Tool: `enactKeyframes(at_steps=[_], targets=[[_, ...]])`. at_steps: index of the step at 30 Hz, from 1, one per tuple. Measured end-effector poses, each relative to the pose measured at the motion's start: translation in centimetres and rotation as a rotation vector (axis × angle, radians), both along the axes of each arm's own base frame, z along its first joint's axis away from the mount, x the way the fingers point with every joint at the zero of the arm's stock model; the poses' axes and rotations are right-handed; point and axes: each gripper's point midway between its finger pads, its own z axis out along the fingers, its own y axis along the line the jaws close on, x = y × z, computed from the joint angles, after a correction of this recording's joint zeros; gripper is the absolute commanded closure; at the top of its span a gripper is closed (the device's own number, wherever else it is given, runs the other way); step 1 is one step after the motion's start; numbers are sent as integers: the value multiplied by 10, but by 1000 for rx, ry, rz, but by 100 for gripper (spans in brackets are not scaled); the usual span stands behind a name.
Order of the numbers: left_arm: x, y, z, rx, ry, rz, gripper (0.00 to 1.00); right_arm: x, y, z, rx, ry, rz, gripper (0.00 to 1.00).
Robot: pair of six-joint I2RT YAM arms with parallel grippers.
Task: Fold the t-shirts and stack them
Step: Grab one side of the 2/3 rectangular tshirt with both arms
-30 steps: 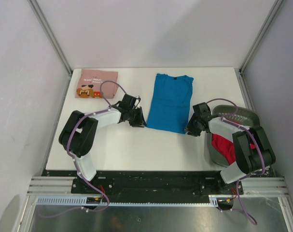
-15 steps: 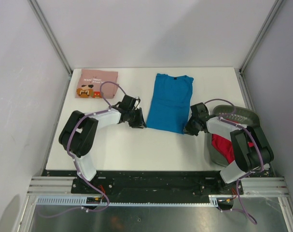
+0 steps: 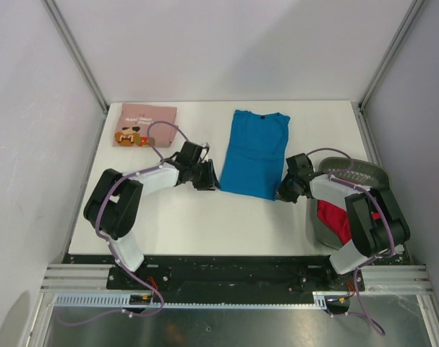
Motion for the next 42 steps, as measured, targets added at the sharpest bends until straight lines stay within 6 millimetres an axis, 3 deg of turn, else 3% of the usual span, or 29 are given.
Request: enactKeyframes(at_steps=[8,17,30,34,39,42], targets=[[1,-4,0,-14,12,6,68,0,0,0,3,1,0,100],[8,-9,-19,-5,51,11,68,0,-1,0,5,2,6,100],[8,-12,-20,-1,47,18,71,0,-3,0,5,3,17,100],[8,-15,-20,2,48,30,77,0,-4,0,7,5,19,100],[3,-20,-23,9,53,41,97,0,-7,0,7,5,30,100],[-2,-22,-22,2,52,46,100,-2,-9,1,-3,6,43,100]])
